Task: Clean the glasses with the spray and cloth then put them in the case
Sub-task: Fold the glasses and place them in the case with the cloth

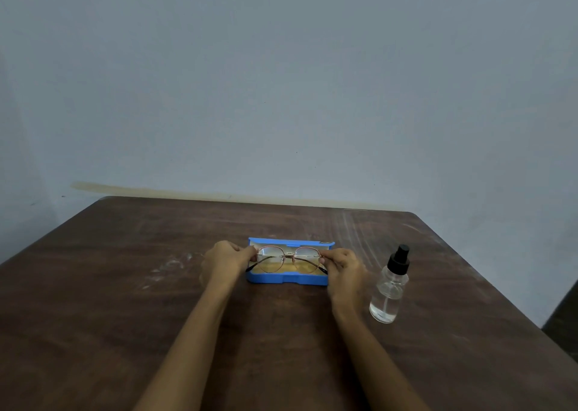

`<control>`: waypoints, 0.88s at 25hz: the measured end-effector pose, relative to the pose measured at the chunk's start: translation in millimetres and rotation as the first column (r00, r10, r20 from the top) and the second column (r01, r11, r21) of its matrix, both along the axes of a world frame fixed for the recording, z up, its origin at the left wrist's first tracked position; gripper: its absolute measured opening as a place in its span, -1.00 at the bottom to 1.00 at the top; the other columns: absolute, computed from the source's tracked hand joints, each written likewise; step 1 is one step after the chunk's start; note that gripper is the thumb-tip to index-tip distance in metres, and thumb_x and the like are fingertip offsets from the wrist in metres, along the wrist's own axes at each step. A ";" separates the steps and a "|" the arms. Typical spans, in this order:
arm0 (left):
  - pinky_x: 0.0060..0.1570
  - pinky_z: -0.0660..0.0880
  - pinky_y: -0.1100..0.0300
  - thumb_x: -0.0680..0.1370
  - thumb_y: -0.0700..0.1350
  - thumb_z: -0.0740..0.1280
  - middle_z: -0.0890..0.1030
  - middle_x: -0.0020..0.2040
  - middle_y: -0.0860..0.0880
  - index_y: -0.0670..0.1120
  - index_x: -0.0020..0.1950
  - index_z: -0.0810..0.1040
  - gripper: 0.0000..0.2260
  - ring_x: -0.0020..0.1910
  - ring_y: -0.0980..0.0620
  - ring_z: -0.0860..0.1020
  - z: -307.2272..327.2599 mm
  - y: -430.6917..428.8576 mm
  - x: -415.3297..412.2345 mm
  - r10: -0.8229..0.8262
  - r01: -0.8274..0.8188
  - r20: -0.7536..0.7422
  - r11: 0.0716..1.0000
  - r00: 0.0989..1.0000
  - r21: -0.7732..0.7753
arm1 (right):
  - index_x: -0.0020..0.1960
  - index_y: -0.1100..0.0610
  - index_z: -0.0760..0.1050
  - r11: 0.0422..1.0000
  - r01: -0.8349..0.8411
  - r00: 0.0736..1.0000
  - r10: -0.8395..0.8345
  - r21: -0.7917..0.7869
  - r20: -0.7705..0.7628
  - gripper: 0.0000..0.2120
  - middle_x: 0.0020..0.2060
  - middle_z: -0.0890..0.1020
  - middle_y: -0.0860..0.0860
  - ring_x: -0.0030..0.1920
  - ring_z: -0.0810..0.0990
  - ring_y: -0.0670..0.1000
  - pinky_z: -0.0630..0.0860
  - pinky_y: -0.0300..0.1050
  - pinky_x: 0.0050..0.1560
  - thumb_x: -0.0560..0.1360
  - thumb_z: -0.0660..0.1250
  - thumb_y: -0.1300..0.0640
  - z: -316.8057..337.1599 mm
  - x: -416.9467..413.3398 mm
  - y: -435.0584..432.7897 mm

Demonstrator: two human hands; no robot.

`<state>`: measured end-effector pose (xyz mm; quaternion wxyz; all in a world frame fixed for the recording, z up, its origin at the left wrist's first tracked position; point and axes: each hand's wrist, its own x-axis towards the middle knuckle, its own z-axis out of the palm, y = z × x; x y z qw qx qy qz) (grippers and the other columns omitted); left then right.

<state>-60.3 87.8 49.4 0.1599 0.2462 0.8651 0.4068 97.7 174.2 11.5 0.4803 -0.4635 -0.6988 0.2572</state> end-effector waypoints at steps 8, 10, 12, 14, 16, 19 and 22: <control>-0.49 0.22 0.22 0.48 0.08 0.32 0.50 -0.42 0.00 -0.07 -0.26 0.64 -0.74 -0.42 0.06 0.40 -1.9 7.1 5.1 0.050 -0.050 -0.099 0.999 0.994 0.004 | -0.01 0.25 0.62 0.999 -0.019 0.996 0.016 -0.030 -0.090 -0.84 0.05 0.59 0.11 0.08 0.53 0.05 0.45 -0.25 0.03 0.42 0.36 0.34 -8.3 -7.9 14.2; -0.46 0.24 0.20 0.48 0.08 0.32 0.54 -0.36 -0.03 -0.06 -0.29 0.63 -0.73 -0.39 0.02 0.42 -3.0 9.8 4.6 0.054 -0.053 -0.103 0.999 0.993 0.008 | -0.01 0.25 0.62 0.999 -0.016 0.994 0.011 -0.045 -0.111 -0.84 0.04 0.59 0.10 0.06 0.53 0.01 0.40 -0.37 -0.04 0.42 0.36 0.34 -9.6 -8.8 17.2; -0.47 0.22 0.21 0.48 0.09 0.31 0.54 -0.37 -0.03 -0.03 -0.39 0.56 -0.70 -0.41 0.04 0.40 -4.1 12.0 5.6 0.056 -0.056 -0.109 0.998 0.992 0.001 | -0.03 0.26 0.62 0.998 -0.016 0.993 0.008 -0.063 -0.120 -0.85 0.03 0.59 0.10 0.05 0.53 0.02 0.41 -0.36 -0.04 0.42 0.37 0.35 -11.1 -8.6 19.6; -0.50 0.18 0.23 0.49 0.07 0.31 0.48 -0.43 0.00 -0.03 -0.41 0.51 -0.69 -0.45 0.08 0.37 -4.0 14.2 7.2 0.070 -0.072 -0.119 0.997 0.990 -0.015 | -0.03 0.27 0.62 0.997 -0.017 0.993 0.008 -0.078 -0.121 -0.85 0.02 0.58 0.12 -0.02 0.52 -0.03 0.40 -0.49 -0.13 0.41 0.36 0.35 -12.2 -8.1 20.7; -0.52 0.17 0.23 0.49 0.06 0.31 0.45 -0.44 0.02 -0.02 -0.42 0.48 -0.69 -0.46 0.10 0.36 -3.8 15.9 7.6 0.080 -0.083 -0.121 0.996 0.989 -0.023 | -0.03 0.28 0.62 0.996 -0.017 0.992 0.006 -0.085 -0.124 -0.86 0.02 0.58 0.12 -0.08 0.49 -0.08 0.36 -0.61 -0.22 0.42 0.36 0.36 -13.1 -8.0 21.1; -0.51 0.16 0.22 0.49 0.06 0.31 0.42 -0.44 0.02 -0.02 -0.41 0.47 -0.70 -0.45 0.10 0.33 -4.5 16.3 7.6 0.063 -0.070 -0.137 0.996 0.989 -0.049 | -0.04 0.27 0.62 0.996 -0.015 0.995 0.006 -0.089 -0.100 -0.86 0.03 0.57 0.12 -0.08 0.47 -0.09 0.32 -0.65 -0.22 0.42 0.36 0.35 -14.9 -7.8 22.2; -0.50 0.16 0.23 0.49 0.07 0.31 0.40 -0.44 0.02 -0.06 -0.32 0.54 -0.73 -0.45 0.09 0.31 -5.8 15.6 7.2 0.055 -0.067 -0.175 0.996 0.983 -0.064 | -0.02 0.25 0.62 0.994 -0.027 0.999 0.023 -0.103 -0.040 -0.85 0.07 0.54 0.09 -0.03 0.43 -0.11 0.34 -0.55 -0.18 0.42 0.37 0.33 -17.1 -7.4 22.6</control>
